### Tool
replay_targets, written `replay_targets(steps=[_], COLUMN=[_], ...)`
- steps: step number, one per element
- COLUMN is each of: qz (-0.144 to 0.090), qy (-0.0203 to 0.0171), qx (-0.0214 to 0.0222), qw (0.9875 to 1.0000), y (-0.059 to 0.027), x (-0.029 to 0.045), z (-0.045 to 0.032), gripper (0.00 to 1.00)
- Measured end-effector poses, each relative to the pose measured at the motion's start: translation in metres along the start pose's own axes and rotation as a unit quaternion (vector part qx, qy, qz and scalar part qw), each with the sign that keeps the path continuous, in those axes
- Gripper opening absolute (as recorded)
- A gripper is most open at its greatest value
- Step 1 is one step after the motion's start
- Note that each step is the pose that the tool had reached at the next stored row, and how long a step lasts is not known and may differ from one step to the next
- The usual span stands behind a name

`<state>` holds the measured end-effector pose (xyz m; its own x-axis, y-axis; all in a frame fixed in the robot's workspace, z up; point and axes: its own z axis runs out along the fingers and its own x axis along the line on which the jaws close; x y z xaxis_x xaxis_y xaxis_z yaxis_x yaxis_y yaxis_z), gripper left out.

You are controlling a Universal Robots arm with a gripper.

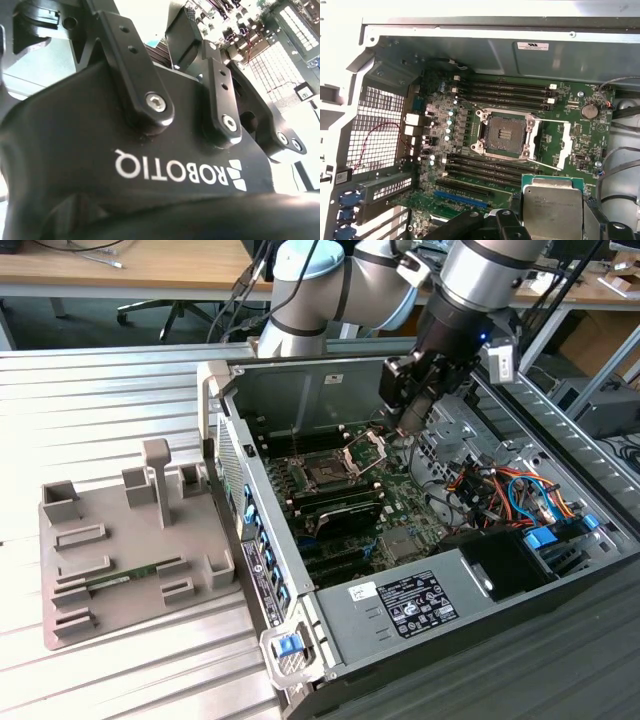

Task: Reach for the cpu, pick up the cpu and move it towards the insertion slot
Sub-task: 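Pick up the cpu and move it towards the insertion slot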

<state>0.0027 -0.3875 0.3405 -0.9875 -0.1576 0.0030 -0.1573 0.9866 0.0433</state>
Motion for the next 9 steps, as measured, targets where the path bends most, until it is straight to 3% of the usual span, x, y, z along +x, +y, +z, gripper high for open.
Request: replay_targets(steps=[9], qz=[0.0], qy=[0.0], qx=[0.0], qw=[1.0], y=[0.008], x=[0.0034], z=[0.0013], gripper=[0.55])
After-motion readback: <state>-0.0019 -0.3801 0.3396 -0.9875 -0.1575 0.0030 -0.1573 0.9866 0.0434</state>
